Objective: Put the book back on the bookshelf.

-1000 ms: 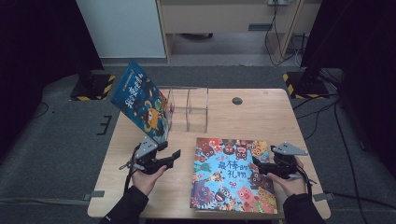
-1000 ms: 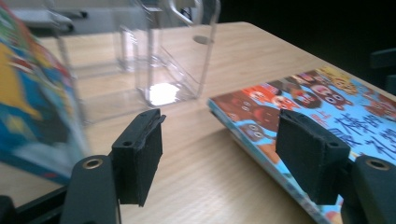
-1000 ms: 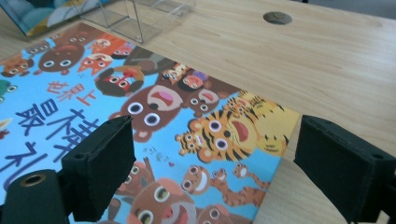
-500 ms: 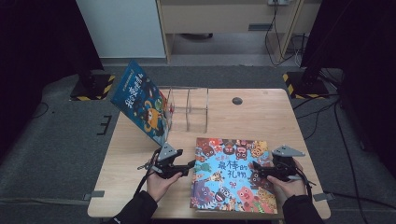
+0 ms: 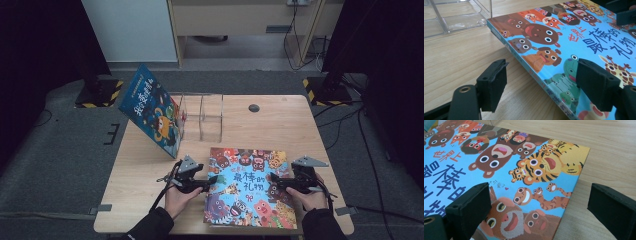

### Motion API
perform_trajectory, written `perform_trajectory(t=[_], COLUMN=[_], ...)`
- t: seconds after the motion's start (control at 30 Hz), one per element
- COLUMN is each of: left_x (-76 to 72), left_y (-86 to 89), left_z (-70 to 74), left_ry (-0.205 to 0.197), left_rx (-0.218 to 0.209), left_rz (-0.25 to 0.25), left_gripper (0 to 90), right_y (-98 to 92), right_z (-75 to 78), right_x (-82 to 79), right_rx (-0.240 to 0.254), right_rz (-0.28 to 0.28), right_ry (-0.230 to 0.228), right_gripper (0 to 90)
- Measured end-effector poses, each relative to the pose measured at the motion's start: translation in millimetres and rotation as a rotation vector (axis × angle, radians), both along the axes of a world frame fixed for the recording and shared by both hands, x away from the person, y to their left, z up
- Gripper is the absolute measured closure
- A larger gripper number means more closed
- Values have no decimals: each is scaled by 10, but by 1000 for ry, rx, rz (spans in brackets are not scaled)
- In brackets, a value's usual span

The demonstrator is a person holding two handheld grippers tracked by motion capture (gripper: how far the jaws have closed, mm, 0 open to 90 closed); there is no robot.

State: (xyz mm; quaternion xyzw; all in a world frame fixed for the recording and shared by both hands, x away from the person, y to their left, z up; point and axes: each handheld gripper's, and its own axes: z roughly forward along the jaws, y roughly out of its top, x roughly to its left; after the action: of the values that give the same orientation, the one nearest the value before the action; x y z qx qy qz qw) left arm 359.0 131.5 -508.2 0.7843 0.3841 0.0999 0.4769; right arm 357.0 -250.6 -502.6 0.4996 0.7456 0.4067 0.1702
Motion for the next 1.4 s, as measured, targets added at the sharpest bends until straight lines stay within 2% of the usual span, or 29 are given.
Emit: perform_trajectory(t=[0.27, 0.57, 0.67, 0.83, 0.9, 1.03, 1.23, 1.37, 1.4], left_x=[84, 138, 160, 192, 199, 206, 195, 190, 192], left_y=[2, -53, -58, -75, -100, -113, -120, -121, -120], left_z=[-48, -65, -67, -89, -90, -91, -78, -68, -69], left_ry=[63, 104, 127, 158, 162, 175, 179, 186, 189], left_rx=[-53, -78, -84, -110, -111, -116, -109, -104, -106], left_rz=[6, -10, -16, -25, -30, -30, -22, -18, -18], left_gripper=[213, 213, 212, 212, 213, 215, 222, 224, 225], right_y=[11, 36, 48, 46, 40, 37, 51, 56, 61], right_z=[-35, -63, -57, -64, -71, -76, -47, -35, -30], right_x=[35, 90, 105, 124, 135, 143, 145, 152, 151], right_rx=[42, 90, 77, 82, 99, 115, 99, 81, 87], right_rz=[6, 13, 18, 14, 8, -1, -2, 3, -3], right_ry=[16, 48, 47, 54, 76, 93, 111, 102, 114], right_gripper=[44, 39, 34, 25, 20, 22, 28, 35, 35])
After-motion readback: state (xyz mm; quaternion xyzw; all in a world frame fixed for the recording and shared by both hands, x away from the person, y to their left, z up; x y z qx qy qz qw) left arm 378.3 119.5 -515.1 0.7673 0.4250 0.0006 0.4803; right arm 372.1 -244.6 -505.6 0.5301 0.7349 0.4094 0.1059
